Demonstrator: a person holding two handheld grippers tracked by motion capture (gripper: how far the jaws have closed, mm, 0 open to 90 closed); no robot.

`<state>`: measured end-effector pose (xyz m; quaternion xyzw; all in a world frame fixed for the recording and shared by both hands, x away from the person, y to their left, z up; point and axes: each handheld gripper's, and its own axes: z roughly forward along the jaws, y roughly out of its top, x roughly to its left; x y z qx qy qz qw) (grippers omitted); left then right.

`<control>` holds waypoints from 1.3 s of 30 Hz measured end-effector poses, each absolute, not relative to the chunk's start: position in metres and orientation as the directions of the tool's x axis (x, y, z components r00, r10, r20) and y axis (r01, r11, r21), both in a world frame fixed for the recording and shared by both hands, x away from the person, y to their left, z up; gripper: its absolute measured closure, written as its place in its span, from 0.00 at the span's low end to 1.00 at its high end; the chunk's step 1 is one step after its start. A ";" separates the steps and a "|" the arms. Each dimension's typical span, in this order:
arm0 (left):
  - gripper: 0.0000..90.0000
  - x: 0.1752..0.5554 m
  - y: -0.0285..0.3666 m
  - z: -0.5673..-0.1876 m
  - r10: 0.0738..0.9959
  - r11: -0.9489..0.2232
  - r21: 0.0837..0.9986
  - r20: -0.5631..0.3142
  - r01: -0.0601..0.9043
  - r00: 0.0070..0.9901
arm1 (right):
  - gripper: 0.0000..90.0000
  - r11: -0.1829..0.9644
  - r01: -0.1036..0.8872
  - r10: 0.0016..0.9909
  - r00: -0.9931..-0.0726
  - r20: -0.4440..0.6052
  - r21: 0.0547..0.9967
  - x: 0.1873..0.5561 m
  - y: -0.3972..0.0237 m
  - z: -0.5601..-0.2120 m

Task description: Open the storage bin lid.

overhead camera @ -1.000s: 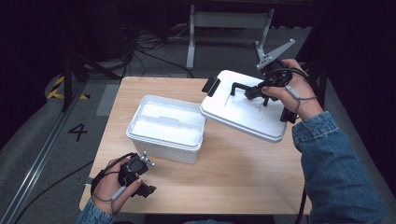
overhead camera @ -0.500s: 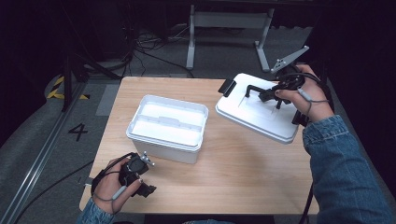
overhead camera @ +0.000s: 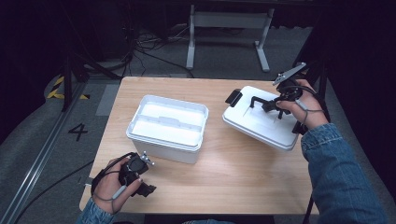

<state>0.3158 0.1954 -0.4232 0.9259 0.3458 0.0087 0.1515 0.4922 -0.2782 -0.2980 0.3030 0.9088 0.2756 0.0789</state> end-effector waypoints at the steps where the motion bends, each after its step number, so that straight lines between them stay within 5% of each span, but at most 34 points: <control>1: 0.23 0.316 0.195 -0.423 0.642 -0.717 0.283 -0.086 0.636 0.762 | 0.94 0.662 0.511 0.597 -0.802 0.026 0.547 0.493 -0.280 -0.302; 39: 0.23 0.317 0.195 -0.425 0.639 -0.720 0.275 -0.096 0.638 0.763 | 0.94 0.633 0.576 0.627 -0.773 0.094 0.516 0.508 -0.294 -0.400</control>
